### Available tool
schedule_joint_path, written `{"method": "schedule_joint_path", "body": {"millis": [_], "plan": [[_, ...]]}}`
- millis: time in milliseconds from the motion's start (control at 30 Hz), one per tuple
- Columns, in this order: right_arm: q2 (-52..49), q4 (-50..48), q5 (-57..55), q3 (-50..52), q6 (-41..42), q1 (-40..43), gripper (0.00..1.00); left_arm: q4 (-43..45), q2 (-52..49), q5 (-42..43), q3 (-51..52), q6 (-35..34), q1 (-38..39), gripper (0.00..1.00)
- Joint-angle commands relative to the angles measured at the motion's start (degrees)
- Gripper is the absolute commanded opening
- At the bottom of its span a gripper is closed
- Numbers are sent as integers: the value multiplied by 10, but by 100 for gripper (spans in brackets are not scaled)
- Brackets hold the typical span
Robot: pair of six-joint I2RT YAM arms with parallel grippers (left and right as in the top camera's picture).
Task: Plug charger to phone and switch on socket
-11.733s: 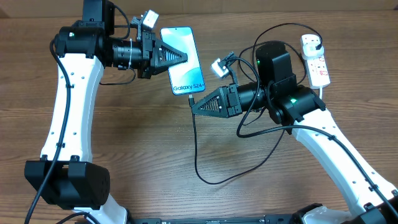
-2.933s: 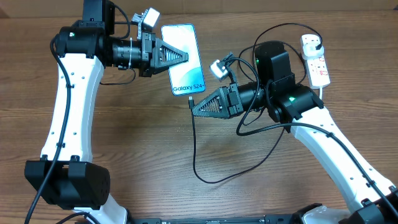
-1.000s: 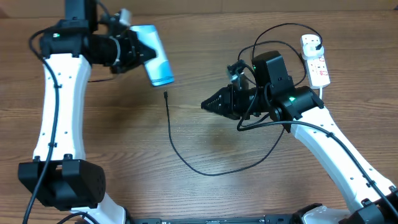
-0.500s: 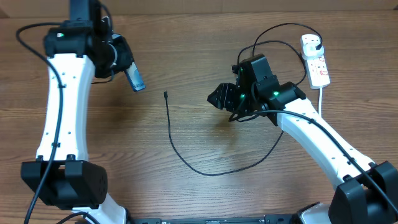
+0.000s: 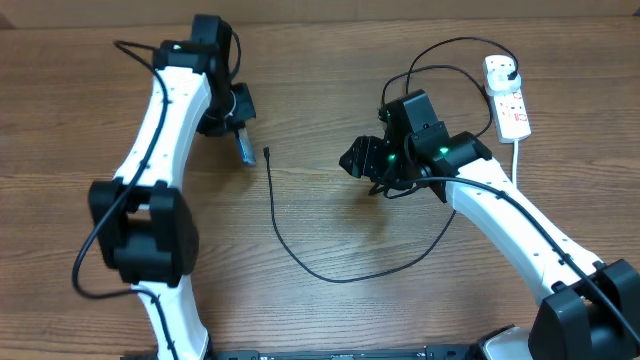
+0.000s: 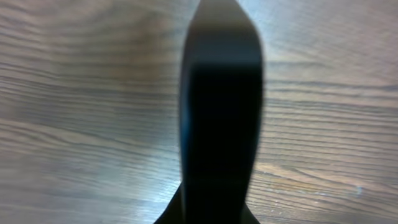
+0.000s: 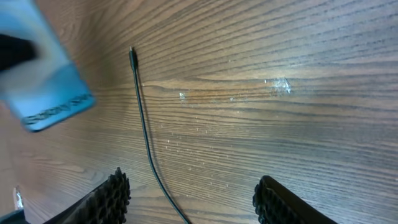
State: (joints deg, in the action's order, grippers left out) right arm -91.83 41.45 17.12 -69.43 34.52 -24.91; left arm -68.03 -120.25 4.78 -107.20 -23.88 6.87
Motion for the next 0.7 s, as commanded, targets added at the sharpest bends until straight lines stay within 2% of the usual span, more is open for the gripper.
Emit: {"method": "schedule_joint_path", "body": {"millis": [0,267,667], "plan": [[1,1,-8,-14,0,-2,64,2,-24,52,-3,-6,-1,4],[1,9,-8,-14,0,-2,65,-5,-80,107,-3,25,1,4],[1,9,-8,-14,0,-2,66,-20,-80,54,-3,47,8,4]]}}
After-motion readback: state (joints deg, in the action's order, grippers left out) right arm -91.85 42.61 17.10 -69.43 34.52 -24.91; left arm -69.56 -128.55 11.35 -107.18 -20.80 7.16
